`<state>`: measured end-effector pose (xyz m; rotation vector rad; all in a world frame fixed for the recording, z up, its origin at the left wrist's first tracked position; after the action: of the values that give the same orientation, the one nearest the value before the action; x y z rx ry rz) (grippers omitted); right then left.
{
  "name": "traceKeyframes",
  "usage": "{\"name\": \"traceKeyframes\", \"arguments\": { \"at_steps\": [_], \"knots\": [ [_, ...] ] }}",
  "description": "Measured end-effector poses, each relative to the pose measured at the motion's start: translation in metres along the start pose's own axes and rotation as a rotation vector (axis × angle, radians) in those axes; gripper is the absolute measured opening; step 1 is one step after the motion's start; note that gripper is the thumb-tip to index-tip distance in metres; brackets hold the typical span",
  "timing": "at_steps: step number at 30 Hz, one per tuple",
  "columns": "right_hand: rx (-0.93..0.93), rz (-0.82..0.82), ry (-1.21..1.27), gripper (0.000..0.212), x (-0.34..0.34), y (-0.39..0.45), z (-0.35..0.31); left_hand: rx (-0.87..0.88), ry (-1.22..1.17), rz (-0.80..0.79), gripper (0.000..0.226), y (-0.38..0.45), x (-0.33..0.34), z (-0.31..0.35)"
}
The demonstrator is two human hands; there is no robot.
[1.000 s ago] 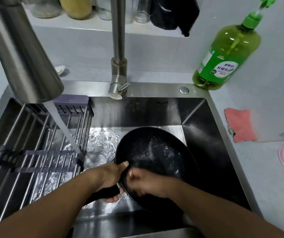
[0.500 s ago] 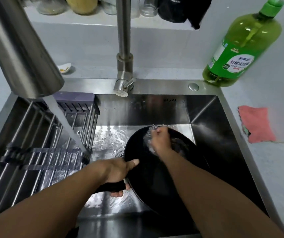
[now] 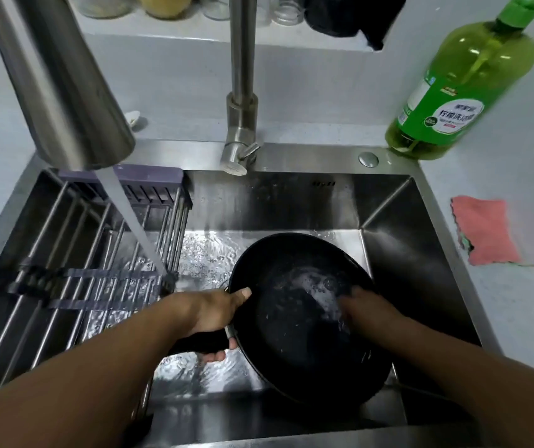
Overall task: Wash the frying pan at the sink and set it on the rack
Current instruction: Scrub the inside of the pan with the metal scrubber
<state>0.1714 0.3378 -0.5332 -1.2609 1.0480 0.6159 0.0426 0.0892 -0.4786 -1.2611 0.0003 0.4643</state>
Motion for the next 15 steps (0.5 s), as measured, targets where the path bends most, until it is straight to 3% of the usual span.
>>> {"name": "traceKeyframes", "arguments": {
  "at_steps": [2, 5, 6, 9, 11, 15],
  "knots": [
    [0.069, 0.147, 0.079, 0.036, -0.005, 0.034, -0.006, 0.002, -0.003, 0.008, 0.064, -0.005, 0.004, 0.004],
    [0.094, 0.336, 0.580, 0.014, -0.007, 0.061, -0.061, 0.038, 0.040, 0.042, 0.066, -0.002, 0.004, 0.009],
    [0.075, 0.328, 0.721, 0.007, -0.010, 0.058, -0.086, 0.035, 0.035, 0.051, 0.067, -0.001, 0.003, 0.008],
    [-0.090, 0.076, 0.974, 0.028, -0.016, 0.036, -0.145, 0.011, 0.042, 0.062, 0.063, -0.002, 0.001, 0.006],
    [-0.162, 0.100, 0.973, 0.027, -0.027, 0.034, -0.154, 0.025, 0.060, 0.052, 0.064, -0.003, 0.002, 0.005],
    [-0.155, 0.519, 0.755, 0.007, -0.064, 0.072, -0.126, 0.055, 0.034, 0.044, 0.061, -0.002, 0.003, 0.003]
  ]
}}
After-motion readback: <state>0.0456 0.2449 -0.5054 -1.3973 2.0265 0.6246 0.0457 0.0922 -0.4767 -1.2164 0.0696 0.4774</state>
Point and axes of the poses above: each hand's wrist, its own y-axis towards the middle knuckle, its own x-axis out of the palm, z = x × y, the point moved 6 cm from there along y, towards the middle knuckle, and after that the axes turned 12 degrees about z, right-handed, at the moved point
